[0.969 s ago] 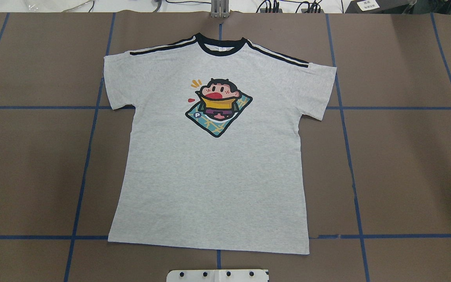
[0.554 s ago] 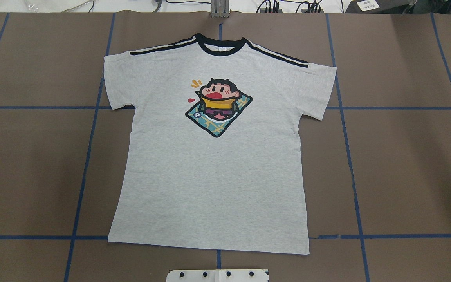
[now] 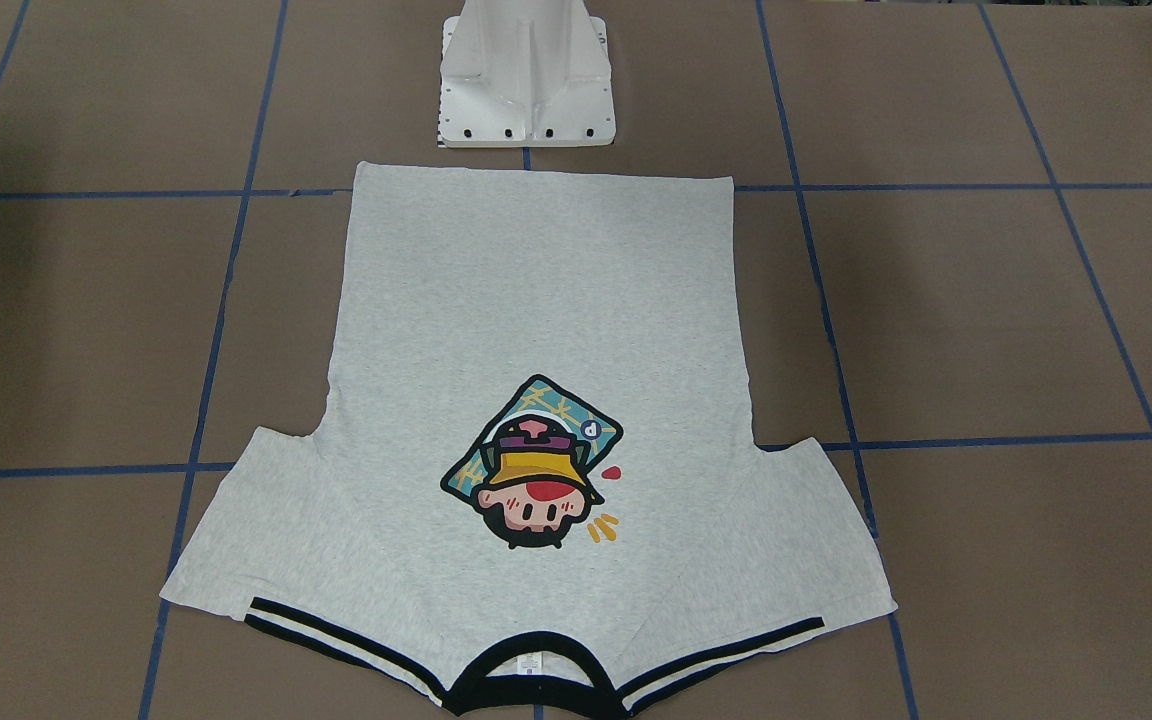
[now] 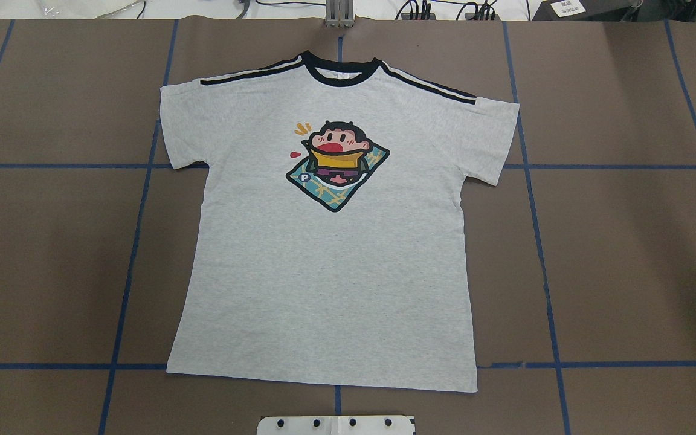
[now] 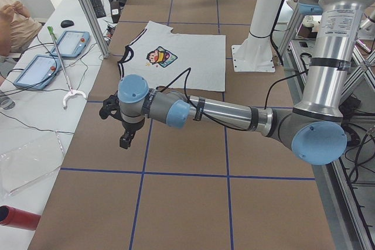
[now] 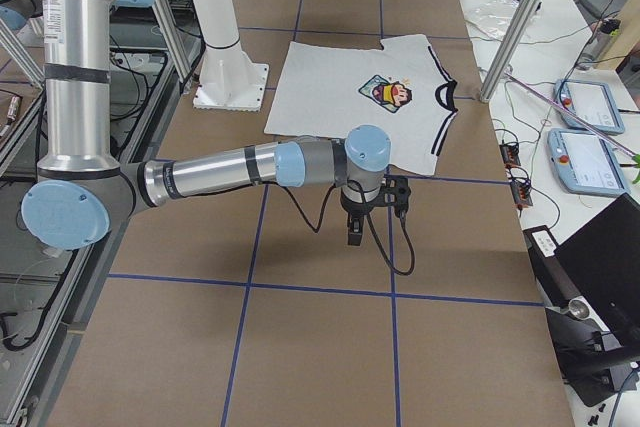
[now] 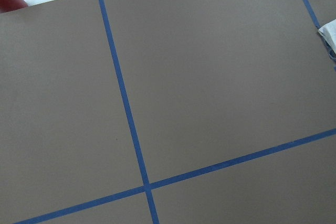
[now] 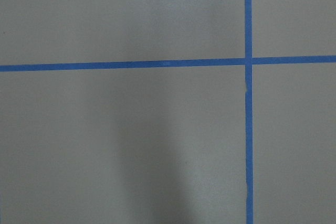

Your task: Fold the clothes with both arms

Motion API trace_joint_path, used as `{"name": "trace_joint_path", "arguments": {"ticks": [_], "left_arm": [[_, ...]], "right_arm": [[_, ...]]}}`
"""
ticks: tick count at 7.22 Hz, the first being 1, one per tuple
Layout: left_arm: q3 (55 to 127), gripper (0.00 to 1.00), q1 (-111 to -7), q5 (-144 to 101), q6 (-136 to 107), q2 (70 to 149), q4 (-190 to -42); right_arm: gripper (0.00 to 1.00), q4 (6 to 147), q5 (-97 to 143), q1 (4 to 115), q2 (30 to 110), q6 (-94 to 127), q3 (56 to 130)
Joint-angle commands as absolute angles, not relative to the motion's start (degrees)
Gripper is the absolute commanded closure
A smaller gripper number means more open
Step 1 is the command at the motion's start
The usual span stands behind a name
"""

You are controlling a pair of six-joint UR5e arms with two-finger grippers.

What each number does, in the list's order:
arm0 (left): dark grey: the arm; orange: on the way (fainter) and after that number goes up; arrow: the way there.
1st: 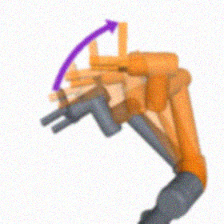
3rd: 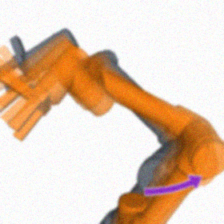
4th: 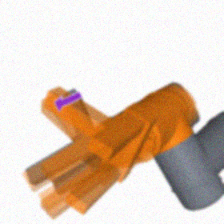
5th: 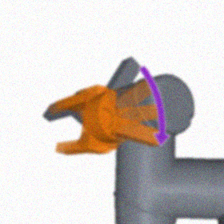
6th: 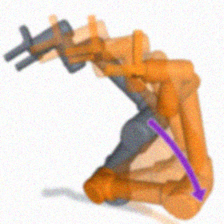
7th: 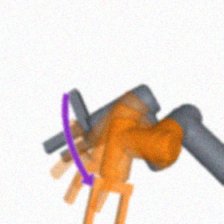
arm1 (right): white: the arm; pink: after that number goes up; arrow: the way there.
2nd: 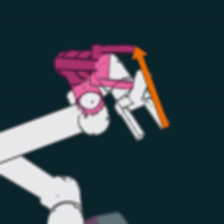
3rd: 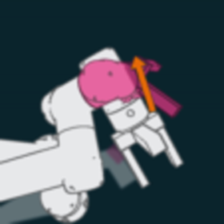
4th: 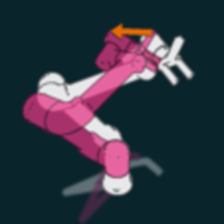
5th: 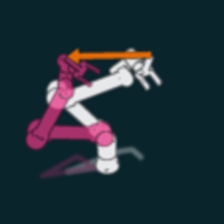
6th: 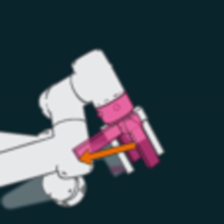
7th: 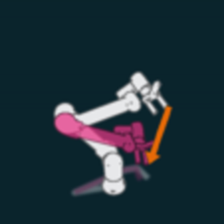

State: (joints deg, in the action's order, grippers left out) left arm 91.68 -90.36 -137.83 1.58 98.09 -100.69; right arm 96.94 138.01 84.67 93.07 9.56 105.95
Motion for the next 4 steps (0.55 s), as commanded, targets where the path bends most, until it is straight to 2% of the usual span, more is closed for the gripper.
{"name": "trace_joint_path", "arguments": {"ticks": [1,4], "left_arm": [[91.8,0.0,-90.4,-137.8,1.6,98.1,-100.7],[91.9,0.0,-88.2,-137.2,1.6,98.1,-103.3]], "right_arm": [[0.0,96.9,138.1,84.6,93.1,9.5,105.9],[0.0,97.0,138.1,84.5,93.6,9.6,105.6]]}}
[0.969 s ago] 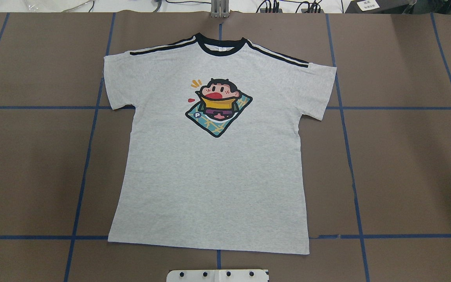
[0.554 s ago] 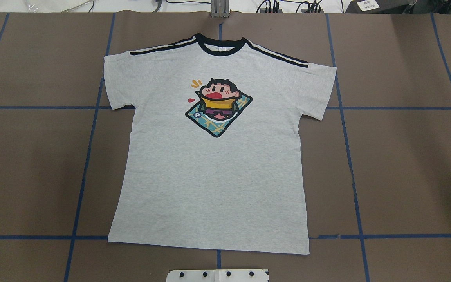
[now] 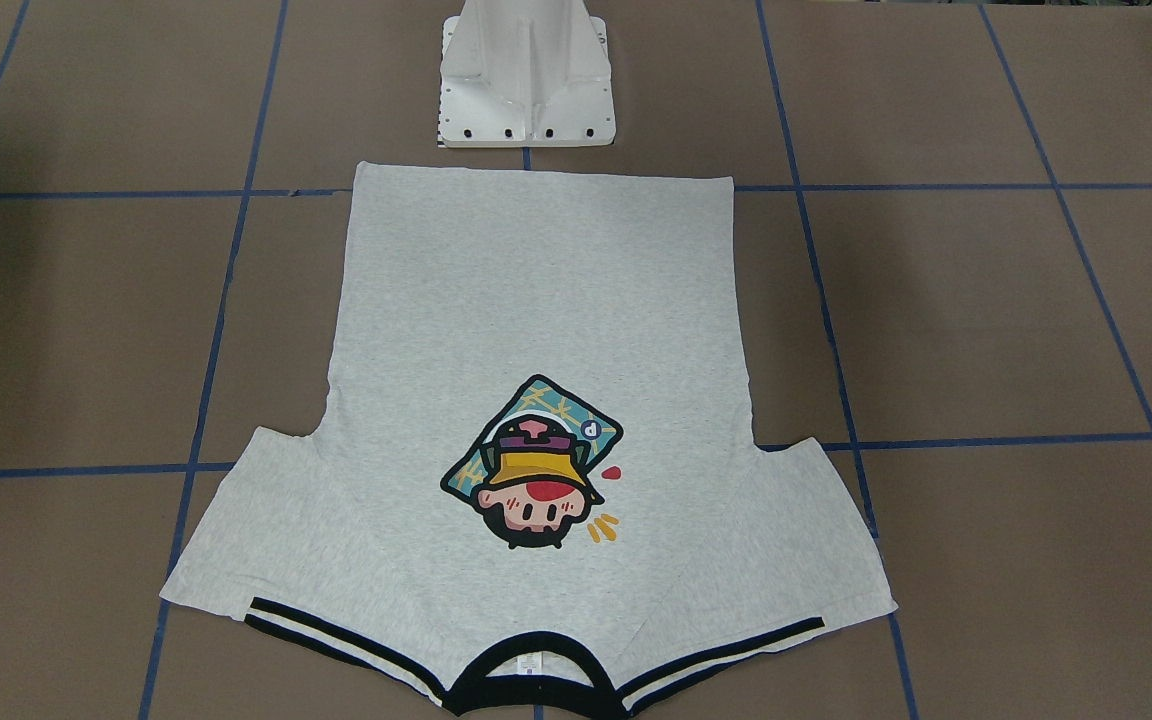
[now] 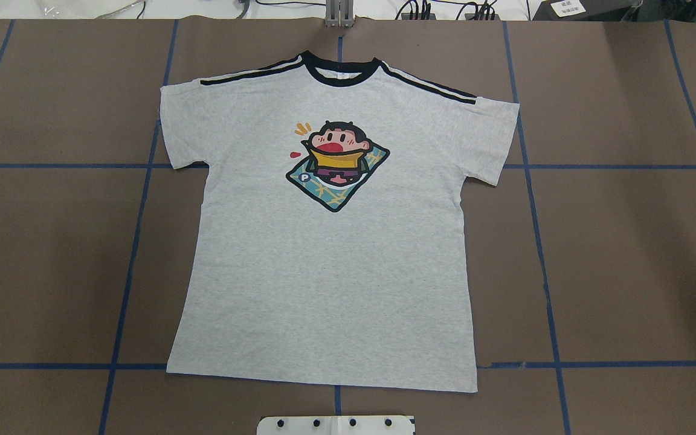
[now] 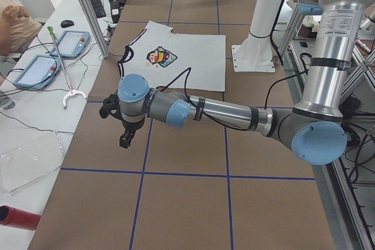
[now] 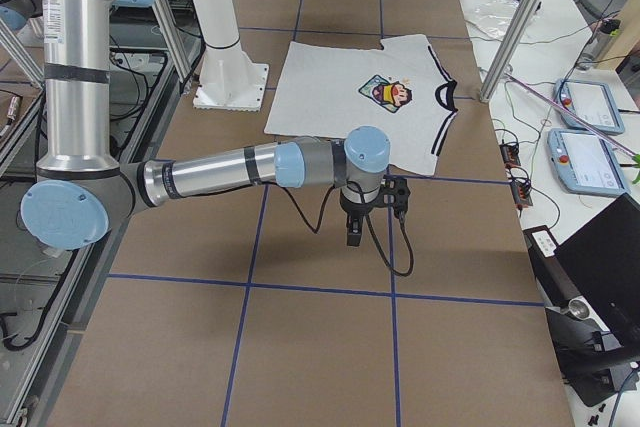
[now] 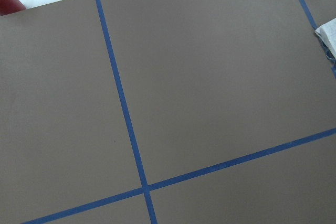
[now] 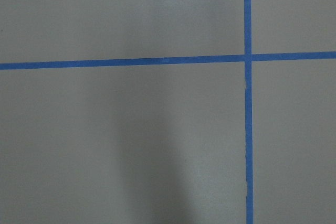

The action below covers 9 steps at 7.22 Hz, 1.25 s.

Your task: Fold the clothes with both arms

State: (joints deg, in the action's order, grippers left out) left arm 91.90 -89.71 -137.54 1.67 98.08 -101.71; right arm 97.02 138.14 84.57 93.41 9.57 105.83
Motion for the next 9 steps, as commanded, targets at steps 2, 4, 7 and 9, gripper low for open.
{"name": "trace_joint_path", "arguments": {"ticks": [2,4,7,9], "left_arm": [[91.9,0.0,-86.5,-137.2,1.5,98.1,-103.4],[92.0,0.0,-86.4,-137.7,1.3,98.1,-103.4],[91.9,0.01,-84.0,-137.8,1.2,98.3,-103.3],[91.7,0.01,-83.6,-137.7,1.1,99.0,-103.4]], "right_arm": [[0.0,96.9,137.8,80.5,91.3,13.4,105.5],[0.0,96.9,137.7,76.2,81.4,21.2,99.5],[0.0,95.5,137.7,73.0,65.3,25.3,86.1],[0.0,64.0,136.1,69.7,61.6,46.5,69.7]]}}
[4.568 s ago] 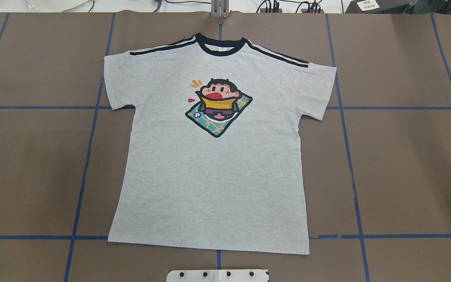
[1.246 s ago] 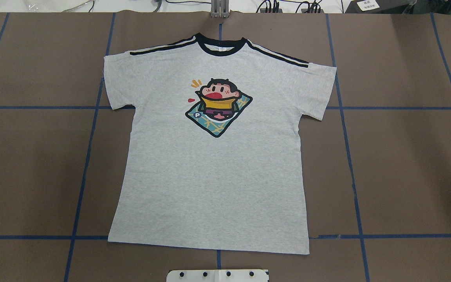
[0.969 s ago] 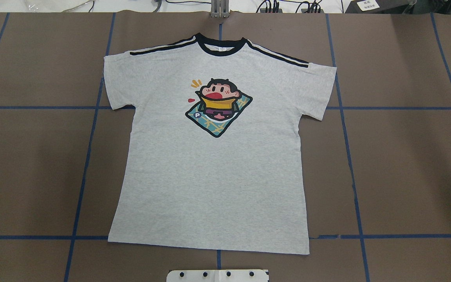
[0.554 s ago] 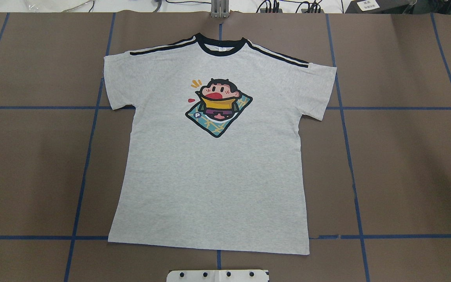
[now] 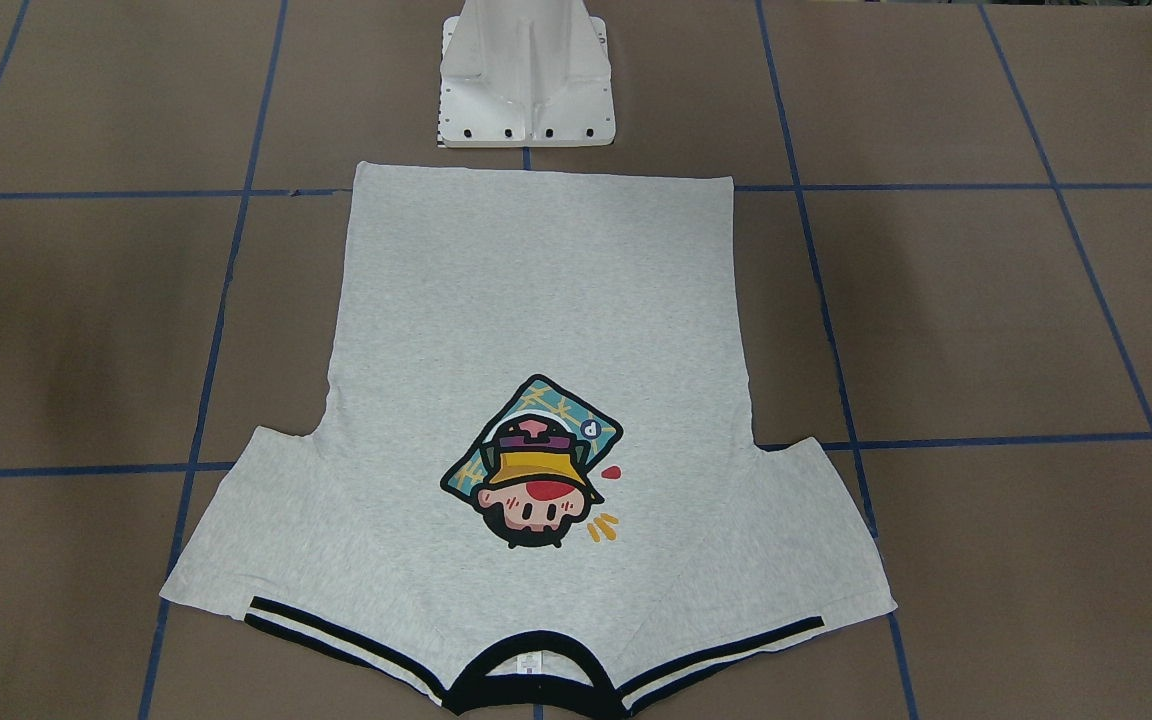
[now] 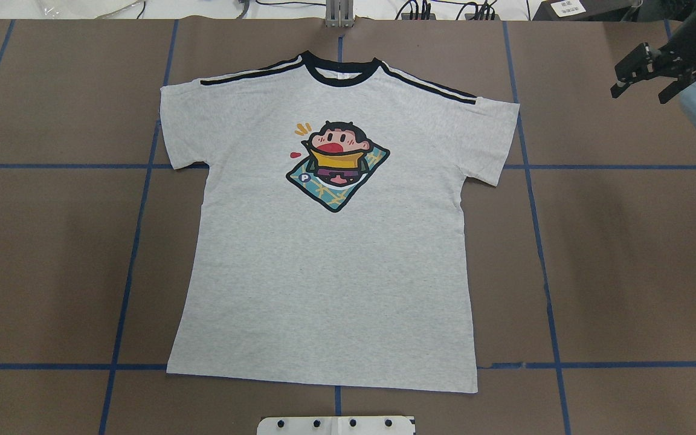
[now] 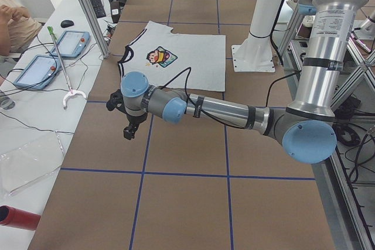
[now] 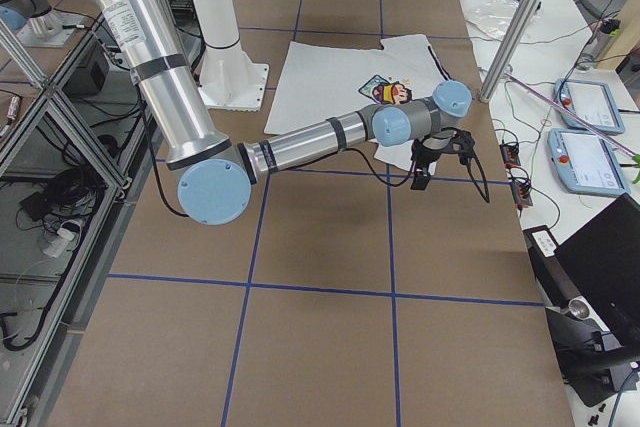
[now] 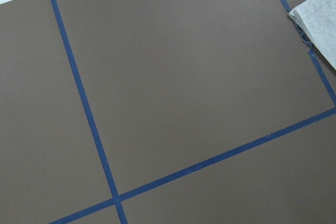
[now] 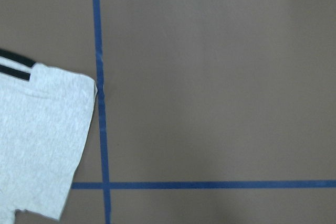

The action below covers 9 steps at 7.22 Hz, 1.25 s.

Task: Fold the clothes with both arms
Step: 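Move the right gripper to the grey shirt's sleeve and grasp its edge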

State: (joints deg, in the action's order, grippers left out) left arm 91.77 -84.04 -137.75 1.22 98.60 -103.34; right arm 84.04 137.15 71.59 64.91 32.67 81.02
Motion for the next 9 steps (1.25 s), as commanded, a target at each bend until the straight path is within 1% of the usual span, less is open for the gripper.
{"name": "trace_joint_path", "arguments": {"ticks": [1,2,4,6,8,9], "left_arm": [[91.8,0.01,-83.4,-137.8,-0.2,99.2,-103.4],[92.2,0.01,-83.4,-137.8,-3.8,99.9,-103.5],[92.8,0.01,-83.0,-137.7,-4.1,100.2,-103.4],[93.8,0.01,-82.9,-137.2,-4.2,100.1,-103.4],[93.8,0.01,-82.4,-137.1,-4.1,100.2,-103.4],[93.7,0.01,-82.4,-137.0,-4.1,100.1,-103.4]], "right_arm": [[0.0,55.2,131.3,66.4,60.2,55.3,65.9],[0.0,54.9,123.9,62.7,58.1,58.1,65.4],[0.0,54.2,116.1,59.5,55.4,62.2,62.6],[0.01,45.5,113.5,57.0,54.8,66.0,57.5],[0.07,45.2,112.5,55.3,53.6,68.2,56.9],[0.14,45.2,111.7,54.7,53.6,68.3,56.8]]}}
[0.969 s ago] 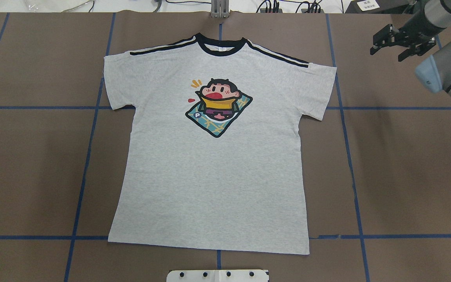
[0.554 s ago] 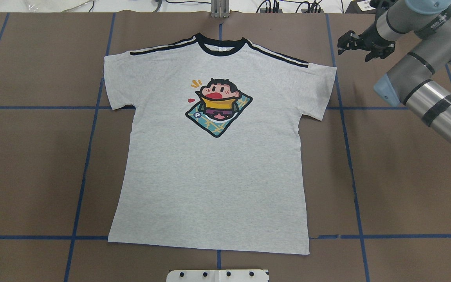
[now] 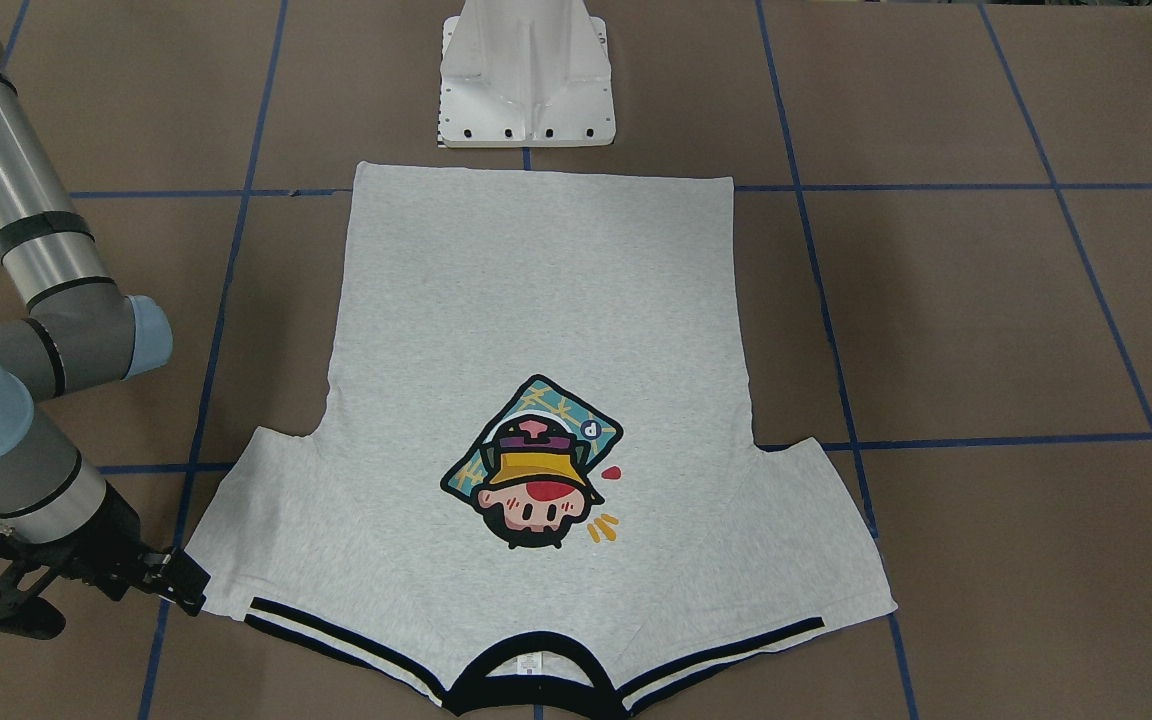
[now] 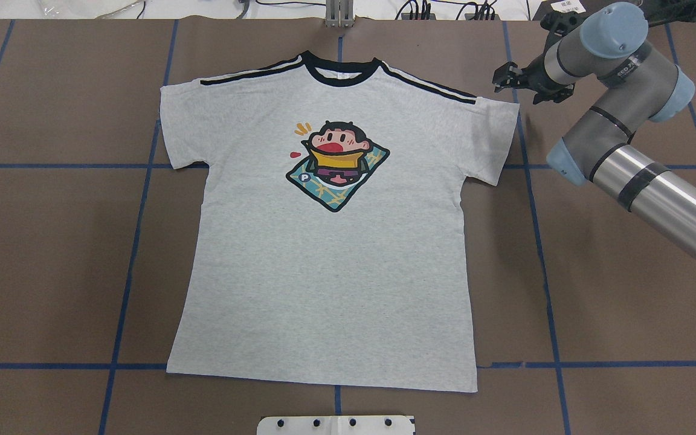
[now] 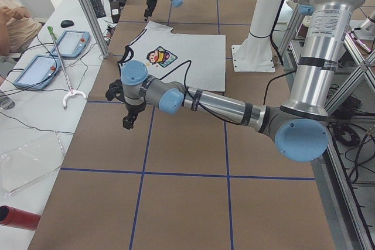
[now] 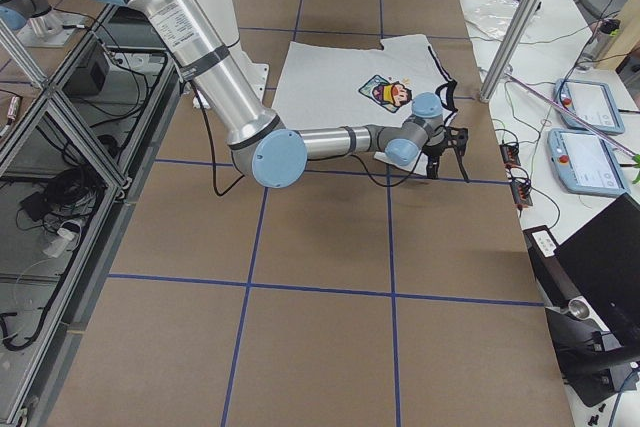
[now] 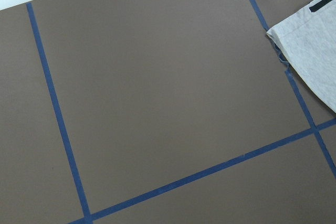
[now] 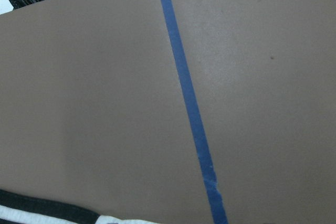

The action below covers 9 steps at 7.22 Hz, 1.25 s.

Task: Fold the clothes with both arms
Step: 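Move the right gripper to the grey shirt's sleeve and grasp its edge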

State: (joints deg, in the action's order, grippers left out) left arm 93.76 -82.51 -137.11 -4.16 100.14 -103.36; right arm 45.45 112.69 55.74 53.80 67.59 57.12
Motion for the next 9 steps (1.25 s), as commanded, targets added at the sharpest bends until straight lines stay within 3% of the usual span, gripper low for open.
{"name": "trace_joint_path", "arguments": {"ticks": [1,2,4,5,6,9], "left_arm": [[93.7,0.01,-82.4,-137.0,-4.1,100.1,-103.4],[93.8,0.01,-82.4,-137.0,-4.1,100.2,-103.4],[93.8,0.01,-82.4,-137.1,-4.1,100.1,-103.4],[93.9,0.01,-82.5,-137.1,-4.1,100.1,-103.4],[93.9,0.01,-82.5,-137.1,-4.0,100.1,-103.4],[93.9,0.01,-82.5,-137.5,-4.0,100.1,-103.3]], "right_arm": [[0.26,45.2,111.7,54.8,53.7,68.3,56.7],[0.36,45.2,111.7,54.8,54.0,68.2,56.7],[0.42,45.2,111.6,54.9,54.5,68.1,56.8],[0.64,45.2,111.5,55.0,54.5,68.2,56.8],[1.0,45.2,111.5,55.0,54.5,68.2,56.8],[1.0,45.3,111.6,55.5,54.1,68.7,58.3]]}}
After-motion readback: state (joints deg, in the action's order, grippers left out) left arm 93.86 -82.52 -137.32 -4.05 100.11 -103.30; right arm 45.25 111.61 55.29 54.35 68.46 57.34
